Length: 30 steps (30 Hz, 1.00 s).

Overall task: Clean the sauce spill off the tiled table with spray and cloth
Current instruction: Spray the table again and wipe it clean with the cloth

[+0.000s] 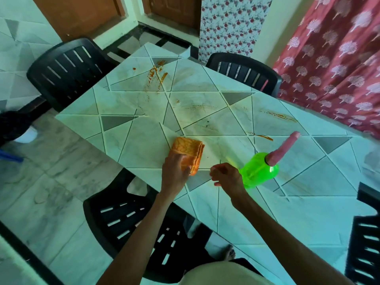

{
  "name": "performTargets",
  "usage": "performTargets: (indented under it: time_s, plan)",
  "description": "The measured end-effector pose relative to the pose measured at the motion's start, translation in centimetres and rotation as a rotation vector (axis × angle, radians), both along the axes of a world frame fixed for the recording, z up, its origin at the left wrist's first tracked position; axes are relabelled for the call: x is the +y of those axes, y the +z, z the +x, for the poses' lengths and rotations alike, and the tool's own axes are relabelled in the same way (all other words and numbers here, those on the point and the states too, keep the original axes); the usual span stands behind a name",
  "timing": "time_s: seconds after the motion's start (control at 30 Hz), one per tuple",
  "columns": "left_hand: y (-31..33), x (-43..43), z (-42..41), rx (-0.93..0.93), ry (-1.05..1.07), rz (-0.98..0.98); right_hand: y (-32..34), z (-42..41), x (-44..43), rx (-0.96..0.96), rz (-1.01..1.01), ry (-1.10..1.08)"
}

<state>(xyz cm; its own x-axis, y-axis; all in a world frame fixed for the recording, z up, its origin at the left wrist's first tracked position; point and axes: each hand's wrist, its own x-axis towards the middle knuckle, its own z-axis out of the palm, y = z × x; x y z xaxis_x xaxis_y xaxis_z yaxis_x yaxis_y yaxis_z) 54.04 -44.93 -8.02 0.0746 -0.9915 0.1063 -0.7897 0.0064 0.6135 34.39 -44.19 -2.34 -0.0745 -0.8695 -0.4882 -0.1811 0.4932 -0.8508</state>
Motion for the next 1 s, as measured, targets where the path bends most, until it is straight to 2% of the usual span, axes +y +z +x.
performTargets:
  time_s: [0.1, 0.2, 0.3, 0.4, 0.47, 0.57, 0.7, 0.9, 1.0]
  plan:
    - [0.0, 0.5, -1.8, -0.019, -0.092, -0.008, 1.6, -3.2, 3.2, 0.087, 0.049, -0.031]
    - [1.0, 0.5, -4.5, 0.051, -0.119, -0.008, 3.1, -6.2, 5.2, 0.373, -0.021, -0.163]
    - [1.3, 0.5, -7.5, 0.053, -0.242, 0.053, 4.6, -8.5, 6.2, 0.552, -0.183, -0.369]
    - [-0.1, 0.5, -10.1, -0.103, -0.344, 0.248, 5.1, -10.0, 5.4, 0.595, -0.441, -0.441]
    - [-1.7, 0.9, -11.3, -0.252, -0.401, 0.367, 5.3, -10.8, 4.0, 0.575, -0.591, -0.378]
    - [-3.5, 2.0, -12.0, -0.381, -0.412, 0.398, 5.7, -10.9, 1.5, 0.505, -0.723, -0.219]
    - [-3.3, 2.8, -12.3, -0.39, -0.378, 0.404, 6.5, -10.7, -0.1, 0.308, -0.665, -0.093]
    - [-2.9, 2.8, -13.1, -0.388, -0.341, 0.443, 7.2, -12.1, -0.3, 0.175, -0.669, -0.196]
    - [-2.7, 2.2, -14.1, -0.314, -0.25, 0.5, 7.5, -14.1, -0.7, -0.056, -0.683, -0.351]
